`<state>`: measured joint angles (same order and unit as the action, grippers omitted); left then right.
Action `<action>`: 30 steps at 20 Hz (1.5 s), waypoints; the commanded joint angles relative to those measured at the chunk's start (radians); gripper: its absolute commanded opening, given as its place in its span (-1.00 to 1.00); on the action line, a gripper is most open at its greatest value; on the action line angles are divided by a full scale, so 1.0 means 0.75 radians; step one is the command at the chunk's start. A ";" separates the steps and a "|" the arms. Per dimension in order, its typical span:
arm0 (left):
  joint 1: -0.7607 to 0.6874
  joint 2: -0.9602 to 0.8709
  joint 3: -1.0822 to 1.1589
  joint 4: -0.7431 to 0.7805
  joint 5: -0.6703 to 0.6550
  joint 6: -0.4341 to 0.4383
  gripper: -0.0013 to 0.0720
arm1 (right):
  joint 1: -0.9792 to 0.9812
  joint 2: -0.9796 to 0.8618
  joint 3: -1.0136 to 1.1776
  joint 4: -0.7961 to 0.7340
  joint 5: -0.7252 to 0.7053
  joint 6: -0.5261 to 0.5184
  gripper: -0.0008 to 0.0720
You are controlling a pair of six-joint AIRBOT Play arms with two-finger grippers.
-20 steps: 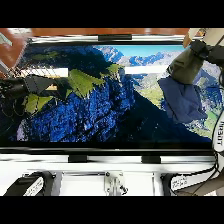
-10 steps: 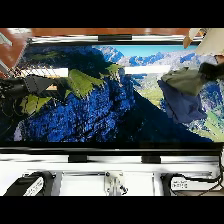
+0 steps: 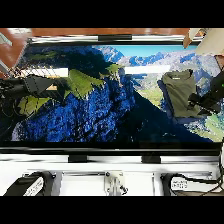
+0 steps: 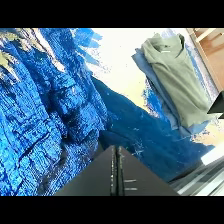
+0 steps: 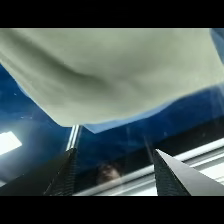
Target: Fold the shirts.
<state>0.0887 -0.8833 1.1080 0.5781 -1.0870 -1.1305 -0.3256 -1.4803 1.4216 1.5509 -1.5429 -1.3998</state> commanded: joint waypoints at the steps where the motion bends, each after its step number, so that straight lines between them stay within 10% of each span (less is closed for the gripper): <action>1: -0.005 -0.001 0.002 0.110 -0.011 0.029 -0.89 | -0.004 0.084 -0.010 -0.260 -0.111 -0.082 0.63; 3: -0.045 -0.002 0.005 0.474 -0.022 -0.080 -0.89 | -0.004 0.174 0.032 -0.429 -0.095 -0.115 0.62; 6: -0.177 -0.072 0.055 1.043 -0.055 -0.428 -0.89 | 0.039 0.342 0.071 -0.115 0.180 -0.045 0.36; 10: -0.415 -0.354 0.290 1.423 -0.380 -0.571 -0.87 | 0.321 0.381 0.043 0.061 0.244 -0.022 0.46; 13: -0.487 -0.523 0.408 1.443 -0.558 -0.570 0.56 | 0.482 0.328 -0.050 0.176 0.215 -0.009 0.61; 14: -0.494 -0.543 0.410 1.443 -0.562 -0.570 0.70 | 0.519 0.300 -0.069 0.227 0.207 -0.022 0.61; 30: -0.493 -0.554 0.410 1.442 -0.561 -0.569 0.69 | 0.655 0.242 -0.074 0.243 0.249 -0.040 0.61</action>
<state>-0.2806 -1.2991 1.4151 1.6588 -1.5074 -1.5570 0.1635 -1.2980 1.3663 1.7298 -1.3556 -1.4292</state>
